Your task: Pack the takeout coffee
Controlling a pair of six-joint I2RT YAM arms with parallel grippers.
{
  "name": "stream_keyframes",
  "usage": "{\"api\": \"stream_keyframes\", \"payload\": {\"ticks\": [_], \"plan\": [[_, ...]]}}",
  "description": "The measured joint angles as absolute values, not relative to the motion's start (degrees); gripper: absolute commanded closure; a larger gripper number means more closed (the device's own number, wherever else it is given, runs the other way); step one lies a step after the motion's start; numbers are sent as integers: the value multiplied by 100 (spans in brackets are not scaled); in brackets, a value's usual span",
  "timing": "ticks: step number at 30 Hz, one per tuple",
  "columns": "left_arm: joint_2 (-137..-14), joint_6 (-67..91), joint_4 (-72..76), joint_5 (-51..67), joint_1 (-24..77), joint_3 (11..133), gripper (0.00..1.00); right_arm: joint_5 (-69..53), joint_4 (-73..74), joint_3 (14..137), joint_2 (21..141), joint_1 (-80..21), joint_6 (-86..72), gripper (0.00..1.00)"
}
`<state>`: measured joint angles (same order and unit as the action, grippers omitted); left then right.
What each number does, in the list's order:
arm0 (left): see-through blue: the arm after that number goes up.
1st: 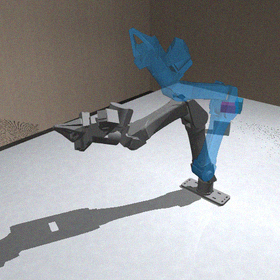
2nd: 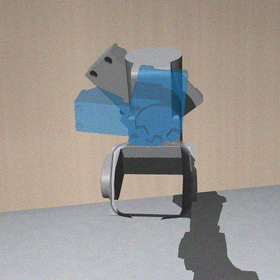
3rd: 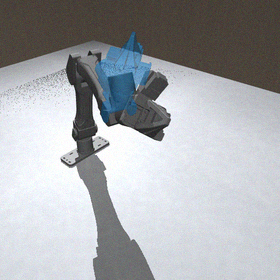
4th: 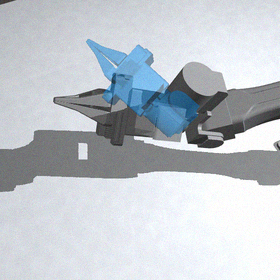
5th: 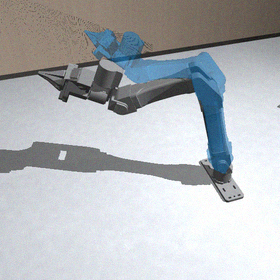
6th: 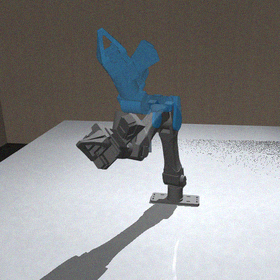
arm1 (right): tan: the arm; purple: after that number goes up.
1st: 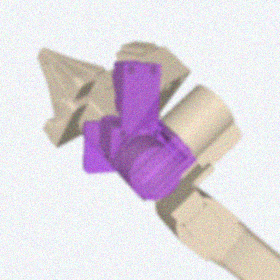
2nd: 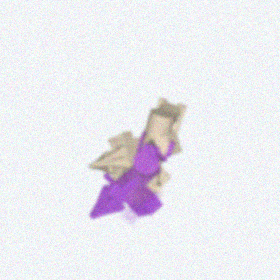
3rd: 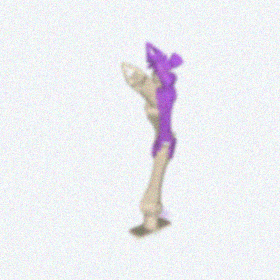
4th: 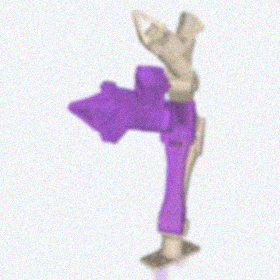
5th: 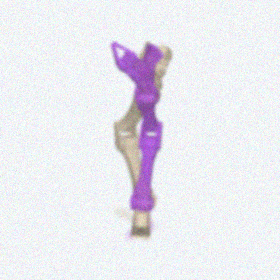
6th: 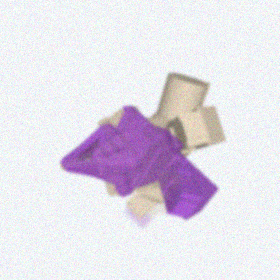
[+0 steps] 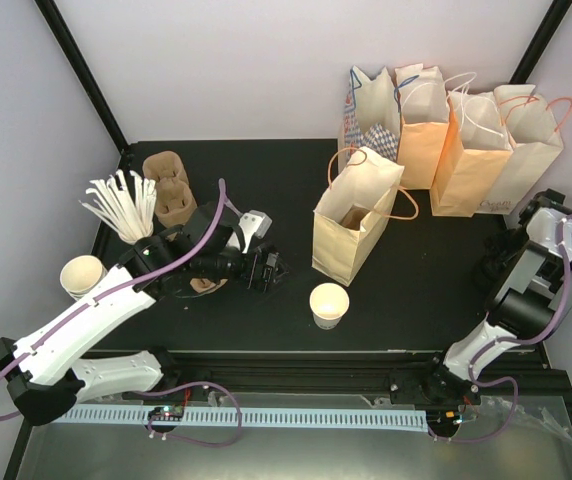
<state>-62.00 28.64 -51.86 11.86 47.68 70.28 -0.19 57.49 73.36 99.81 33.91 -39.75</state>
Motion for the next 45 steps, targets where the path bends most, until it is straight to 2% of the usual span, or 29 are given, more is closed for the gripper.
{"api": "stream_keyframes", "payload": {"ticks": [12, 18, 22, 24, 28, 31, 33, 36, 39, 43, 45], "plan": [[-6206, 2867, -4943, 1317, 4768, 7026, 1, 34, 6108, 7638, 9651, 3229, -3942, 29], [-6239, 2867, -4904, 1352, 4768, 7008, 1, 725, 6198, 7636, 9636, 1922, -3817, 29], [-6239, 2867, -4880, 1380, 4768, 7002, 1, 762, 6178, 7395, 9559, 1852, -3830, 30], [-6235, 2869, -4858, 1380, 4768, 6989, 1, 1179, 6257, 7367, 9539, 1791, -3844, 29], [-6219, 2871, -4801, 1380, 4768, 6897, 1, 1525, 6283, 7411, 9424, 1135, -3852, 31], [-6219, 2873, -4794, 1382, 4768, 6873, 1, 945, 6020, 7155, 9288, 1514, -3868, 31], [-6204, 2873, -4794, 1385, 4768, 6873, 1, 1050, 6066, 7024, 9229, 1761, -3870, 31], [-6154, 2873, -4788, 1385, 4768, 6855, 1, 1120, 6080, 7070, 9096, 1636, -3830, 36], [-6093, 2875, -4788, 1402, 4768, 6805, 1, 738, 6020, 7083, 8984, 1782, -3747, 36], [-6090, 2873, -4788, 1463, 4768, 6805, 1, 1411, 6163, 7334, 8982, 1551, -3616, 36], [-6090, 2873, -4786, 1490, 4768, 6805, 1, 1020, 6031, 7356, 8962, 1542, -3568, 38]]}}
